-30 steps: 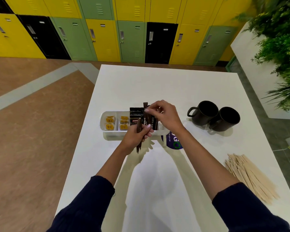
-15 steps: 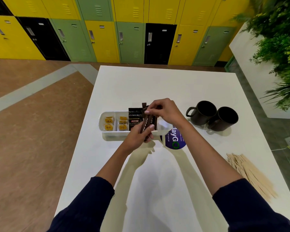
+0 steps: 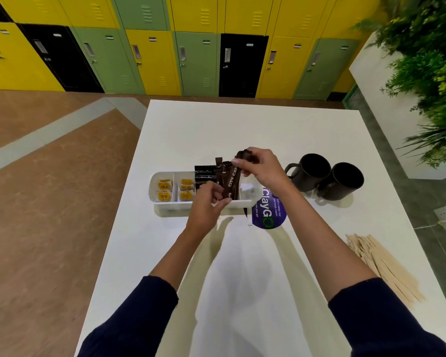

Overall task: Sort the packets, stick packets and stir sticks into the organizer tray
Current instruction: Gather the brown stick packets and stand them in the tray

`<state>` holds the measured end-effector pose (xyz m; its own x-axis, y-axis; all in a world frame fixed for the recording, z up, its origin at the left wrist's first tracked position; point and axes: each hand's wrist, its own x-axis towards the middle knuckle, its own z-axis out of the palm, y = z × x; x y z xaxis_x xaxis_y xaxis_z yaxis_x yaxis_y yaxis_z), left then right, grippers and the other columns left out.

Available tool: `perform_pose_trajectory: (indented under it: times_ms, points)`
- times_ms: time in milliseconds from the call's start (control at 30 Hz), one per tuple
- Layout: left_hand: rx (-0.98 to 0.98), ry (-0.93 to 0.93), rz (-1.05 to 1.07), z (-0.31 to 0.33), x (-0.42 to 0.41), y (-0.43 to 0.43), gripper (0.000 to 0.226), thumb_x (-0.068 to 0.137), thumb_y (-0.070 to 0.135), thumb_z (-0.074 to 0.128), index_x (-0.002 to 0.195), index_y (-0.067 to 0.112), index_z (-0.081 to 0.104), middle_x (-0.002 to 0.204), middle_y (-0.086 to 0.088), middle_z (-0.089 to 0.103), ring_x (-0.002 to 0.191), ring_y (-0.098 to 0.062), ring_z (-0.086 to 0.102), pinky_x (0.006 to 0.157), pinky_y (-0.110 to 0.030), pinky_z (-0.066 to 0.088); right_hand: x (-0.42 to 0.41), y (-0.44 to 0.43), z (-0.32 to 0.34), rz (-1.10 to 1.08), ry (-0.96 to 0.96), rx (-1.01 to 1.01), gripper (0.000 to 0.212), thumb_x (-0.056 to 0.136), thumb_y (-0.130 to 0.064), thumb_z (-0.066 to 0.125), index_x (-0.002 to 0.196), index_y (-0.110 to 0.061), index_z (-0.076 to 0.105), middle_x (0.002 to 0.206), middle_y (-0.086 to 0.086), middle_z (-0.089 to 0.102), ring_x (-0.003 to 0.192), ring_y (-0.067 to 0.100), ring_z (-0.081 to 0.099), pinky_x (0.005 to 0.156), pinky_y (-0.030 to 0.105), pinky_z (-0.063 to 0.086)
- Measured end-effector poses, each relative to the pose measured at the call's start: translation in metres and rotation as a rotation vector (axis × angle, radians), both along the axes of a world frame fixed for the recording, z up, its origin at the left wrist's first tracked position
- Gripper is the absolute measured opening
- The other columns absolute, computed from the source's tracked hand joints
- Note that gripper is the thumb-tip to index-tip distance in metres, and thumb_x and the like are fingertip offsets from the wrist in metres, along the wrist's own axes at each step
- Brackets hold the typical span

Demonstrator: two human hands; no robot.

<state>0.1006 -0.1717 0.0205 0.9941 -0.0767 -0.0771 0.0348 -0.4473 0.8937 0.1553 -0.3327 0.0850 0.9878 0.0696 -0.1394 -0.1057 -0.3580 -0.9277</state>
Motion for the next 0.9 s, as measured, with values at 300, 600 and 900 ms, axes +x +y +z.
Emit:
perform_pose_trajectory:
  times_ms: [300, 600, 900]
  points:
    - [0.397, -0.030, 0.056, -0.008, 0.002, 0.005, 0.041, 0.084, 0.029, 0.066, 0.119, 0.012, 0.054, 0.118, -0.009, 0.052, 0.117, -0.026, 0.041, 0.096, -0.035, 0.028, -0.008, 0.008, -0.025, -0.063, -0.111, -0.280, 0.022, 0.083, -0.026, 0.071, 0.084, -0.006, 0.064, 0.066, 0.000, 0.054, 0.063, 0.016, 0.052, 0.064, 0.028, 0.045]
    - [0.396, -0.006, 0.033, -0.011, 0.002, 0.002, 0.036, 0.086, 0.032, 0.064, 0.115, 0.010, 0.057, 0.119, -0.007, 0.054, 0.116, -0.026, 0.042, 0.094, -0.038, 0.030, -0.019, 0.022, -0.049, -0.038, -0.089, -0.355, 0.026, 0.081, -0.024, 0.073, 0.092, -0.002, 0.068, 0.067, 0.002, 0.054, 0.065, 0.018, 0.050, 0.062, 0.027, 0.043]
    - [0.407, -0.047, 0.069, -0.004, 0.006, -0.004, 0.024, 0.093, 0.026, 0.055, 0.103, 0.005, 0.061, 0.105, -0.012, 0.058, 0.104, -0.028, 0.049, 0.087, -0.038, 0.035, -0.022, 0.017, -0.056, -0.157, -0.094, -0.208, 0.033, 0.078, -0.027, 0.076, 0.103, -0.009, 0.064, 0.089, 0.004, 0.063, 0.070, 0.010, 0.057, 0.063, 0.012, 0.045]
